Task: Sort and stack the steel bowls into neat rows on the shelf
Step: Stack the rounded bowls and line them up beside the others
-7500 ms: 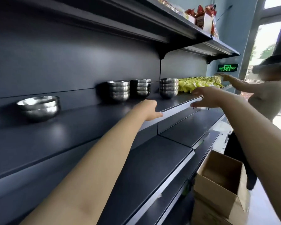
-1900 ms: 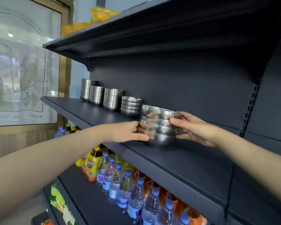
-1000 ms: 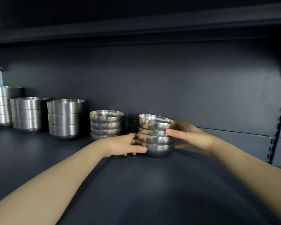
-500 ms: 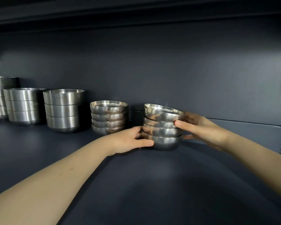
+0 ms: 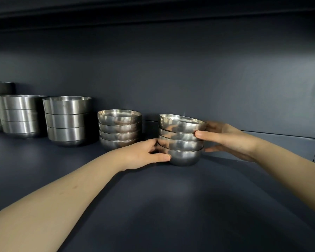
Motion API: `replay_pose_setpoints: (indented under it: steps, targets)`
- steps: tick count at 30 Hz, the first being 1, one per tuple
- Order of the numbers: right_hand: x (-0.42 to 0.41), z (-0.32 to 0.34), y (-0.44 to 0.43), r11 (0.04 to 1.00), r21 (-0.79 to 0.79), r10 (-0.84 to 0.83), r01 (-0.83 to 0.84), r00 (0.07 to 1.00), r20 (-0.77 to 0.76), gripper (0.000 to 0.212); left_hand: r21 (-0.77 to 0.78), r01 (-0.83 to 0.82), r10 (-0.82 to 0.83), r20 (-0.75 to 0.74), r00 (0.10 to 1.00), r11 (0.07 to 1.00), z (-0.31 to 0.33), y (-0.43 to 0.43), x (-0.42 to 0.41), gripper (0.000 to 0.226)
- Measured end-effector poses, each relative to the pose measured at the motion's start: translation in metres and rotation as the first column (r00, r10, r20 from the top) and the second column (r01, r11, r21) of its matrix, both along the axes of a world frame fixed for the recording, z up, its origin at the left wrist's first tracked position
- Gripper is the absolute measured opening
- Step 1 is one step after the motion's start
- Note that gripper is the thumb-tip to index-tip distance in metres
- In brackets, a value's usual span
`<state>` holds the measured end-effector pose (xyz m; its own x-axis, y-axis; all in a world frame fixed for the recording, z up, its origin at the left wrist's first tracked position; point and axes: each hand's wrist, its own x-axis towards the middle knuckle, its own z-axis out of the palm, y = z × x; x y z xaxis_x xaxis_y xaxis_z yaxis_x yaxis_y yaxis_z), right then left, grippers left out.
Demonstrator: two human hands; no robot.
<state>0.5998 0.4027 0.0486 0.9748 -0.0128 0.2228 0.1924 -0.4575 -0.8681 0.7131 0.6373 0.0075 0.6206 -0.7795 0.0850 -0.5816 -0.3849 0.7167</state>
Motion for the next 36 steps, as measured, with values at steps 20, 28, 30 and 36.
replay_pose_setpoints:
  steps: [20,28,30,36]
  targets:
    - [0.002,0.011,0.001,0.993,-0.023,-0.111,0.112,0.993,0.037,0.110,0.110,-0.038,0.034,0.038,0.999,0.993,0.004,0.000,0.001,0.045]
    - [-0.036,0.037,-0.011,0.904,-0.383,-0.237,0.191,0.968,-0.078,0.092,0.438,-0.234,0.190,0.143,0.971,0.868,0.042,0.004,-0.026,0.091]
    - [-0.056,0.048,-0.014,0.823,-0.540,-0.273,0.176,0.956,-0.104,0.085,0.522,-0.267,0.181,0.211,0.961,0.810,0.057,0.006,-0.043,0.083]
    - [-0.148,0.088,-0.017,0.607,-0.788,-0.348,0.105,0.926,-0.145,0.066,0.526,-0.268,0.093,0.334,0.938,0.807,0.103,-0.007,-0.128,0.059]
